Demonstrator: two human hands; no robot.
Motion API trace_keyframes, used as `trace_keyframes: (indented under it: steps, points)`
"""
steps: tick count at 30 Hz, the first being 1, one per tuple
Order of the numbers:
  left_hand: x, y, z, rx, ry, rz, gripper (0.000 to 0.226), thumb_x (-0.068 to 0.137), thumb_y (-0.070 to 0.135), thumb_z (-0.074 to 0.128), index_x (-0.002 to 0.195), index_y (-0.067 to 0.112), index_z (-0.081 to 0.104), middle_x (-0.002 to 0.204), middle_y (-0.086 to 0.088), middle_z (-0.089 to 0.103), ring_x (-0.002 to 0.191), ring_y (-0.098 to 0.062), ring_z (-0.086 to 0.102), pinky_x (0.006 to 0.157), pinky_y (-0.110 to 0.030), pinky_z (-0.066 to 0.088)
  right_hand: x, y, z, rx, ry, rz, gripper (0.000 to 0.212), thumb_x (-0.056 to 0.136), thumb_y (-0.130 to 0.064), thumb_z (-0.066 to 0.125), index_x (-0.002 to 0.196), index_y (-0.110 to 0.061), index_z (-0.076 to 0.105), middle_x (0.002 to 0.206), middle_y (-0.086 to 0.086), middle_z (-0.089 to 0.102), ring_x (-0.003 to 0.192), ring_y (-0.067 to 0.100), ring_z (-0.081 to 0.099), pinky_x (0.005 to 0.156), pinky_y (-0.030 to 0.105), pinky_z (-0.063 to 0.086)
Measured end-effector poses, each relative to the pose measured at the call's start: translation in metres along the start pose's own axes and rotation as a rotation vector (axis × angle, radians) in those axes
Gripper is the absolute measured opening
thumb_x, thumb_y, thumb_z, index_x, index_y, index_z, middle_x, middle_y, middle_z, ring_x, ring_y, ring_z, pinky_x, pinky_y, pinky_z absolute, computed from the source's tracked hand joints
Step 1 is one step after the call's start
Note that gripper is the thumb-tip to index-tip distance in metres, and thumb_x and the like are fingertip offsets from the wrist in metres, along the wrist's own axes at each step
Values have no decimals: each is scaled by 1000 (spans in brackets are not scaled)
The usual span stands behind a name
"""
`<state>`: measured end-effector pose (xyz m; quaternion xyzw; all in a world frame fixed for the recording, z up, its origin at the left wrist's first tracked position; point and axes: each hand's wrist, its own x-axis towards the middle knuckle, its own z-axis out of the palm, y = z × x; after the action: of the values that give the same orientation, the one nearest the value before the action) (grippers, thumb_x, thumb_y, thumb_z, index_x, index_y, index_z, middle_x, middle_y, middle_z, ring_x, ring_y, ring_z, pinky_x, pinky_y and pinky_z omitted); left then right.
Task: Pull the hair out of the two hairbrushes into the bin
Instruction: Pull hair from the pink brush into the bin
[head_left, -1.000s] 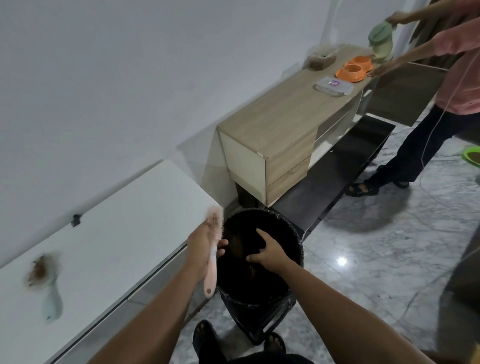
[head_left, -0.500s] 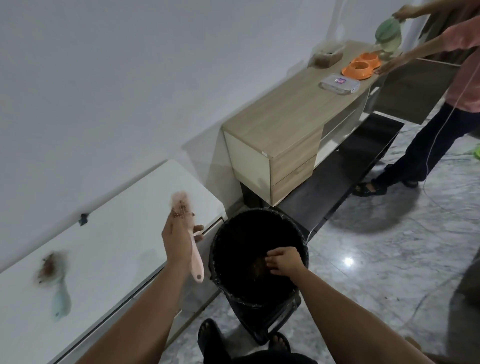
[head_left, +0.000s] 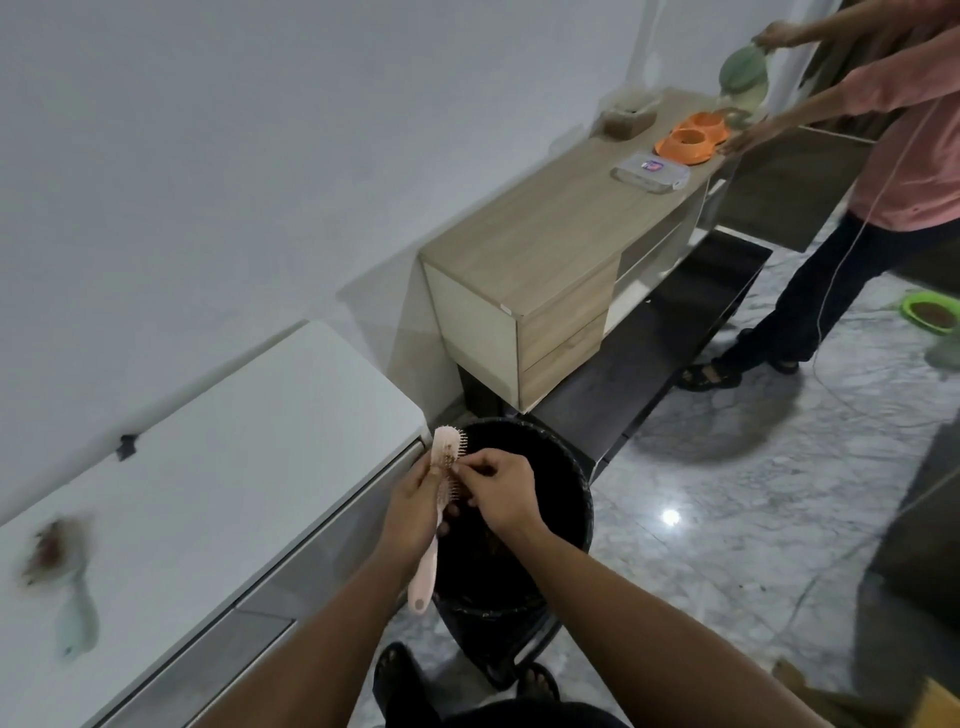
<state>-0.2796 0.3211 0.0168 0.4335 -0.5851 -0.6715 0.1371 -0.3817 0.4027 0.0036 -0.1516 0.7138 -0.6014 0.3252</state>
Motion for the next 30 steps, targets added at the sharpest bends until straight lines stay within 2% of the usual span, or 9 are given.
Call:
trace_keyframes:
  steps: [2, 6, 10, 13, 16, 19, 21, 27, 30]
  points:
    - [-5, 0, -2, 84, 31, 35, 33, 113, 23, 43, 138, 25, 64, 81, -2, 71, 60, -12, 61, 45, -24, 41, 5, 3, -7, -17, 23, 69, 6, 93, -10, 75, 88, -8, 79, 80, 10, 78, 60, 8, 68, 56, 22, 57]
    - [-8, -3, 0, 118, 68, 51, 32, 113, 26, 43, 139, 36, 60, 90, -1, 71, 58, -5, 62, 46, -21, 43, 12, 15, -23, -26, 142, 184, 12, 95, -12, 72, 84, -11, 77, 79, 12, 77, 64, 16, 71, 64, 33, 64]
    - [-8, -11, 2, 121, 44, 25, 39, 113, 28, 43, 149, 35, 55, 103, -3, 74, 72, -15, 66, 54, -27, 48, 11, 13, -20, -22, 209, 143, 8, 96, -22, 71, 93, -18, 77, 84, 3, 77, 73, 14, 75, 65, 29, 65]
    - [-8, -11, 7, 144, 13, 50, 44, 113, 24, 42, 152, 42, 51, 111, 0, 76, 82, -18, 67, 62, -34, 52, 8, 6, -10, -45, 48, 21, 27, 90, -32, 78, 115, -23, 76, 98, -5, 78, 90, 11, 75, 79, 26, 63]
    - [-10, -12, 8, 184, 26, 89, 41, 112, 25, 46, 147, 45, 54, 94, -1, 76, 73, -16, 68, 62, -34, 55, 8, 4, -6, -82, -20, 14, 15, 88, -15, 80, 103, -11, 82, 90, -1, 80, 76, 9, 74, 74, 23, 62]
    - [-8, -19, 0, 230, 55, 140, 38, 110, 34, 50, 146, 38, 60, 118, -24, 73, 111, -46, 70, 95, -57, 57, 11, 9, -14, -110, -49, 78, 5, 91, -7, 76, 92, -4, 80, 77, 5, 75, 64, 13, 68, 57, 20, 60]
    - [-9, -20, -2, 256, 51, 151, 38, 110, 38, 50, 146, 36, 60, 124, -25, 72, 119, -48, 65, 102, -59, 54, 13, 14, -16, -118, -25, 113, 7, 92, -7, 75, 86, -9, 78, 74, 6, 74, 65, 15, 70, 60, 27, 63]
    - [1, -21, -13, 234, 61, 161, 42, 108, 52, 44, 146, 42, 58, 124, -10, 77, 113, -34, 73, 97, -48, 61, 14, 24, -13, 52, 298, 245, 15, 95, -11, 70, 82, -15, 77, 78, 8, 76, 68, 17, 72, 67, 37, 67]
    - [10, -17, -24, 197, 48, 148, 32, 112, 41, 42, 140, 44, 57, 91, 0, 74, 68, -12, 67, 60, -23, 54, 13, 25, -12, 1, 461, 212, 9, 94, -25, 71, 88, -28, 76, 86, -3, 77, 82, 15, 74, 78, 44, 67]
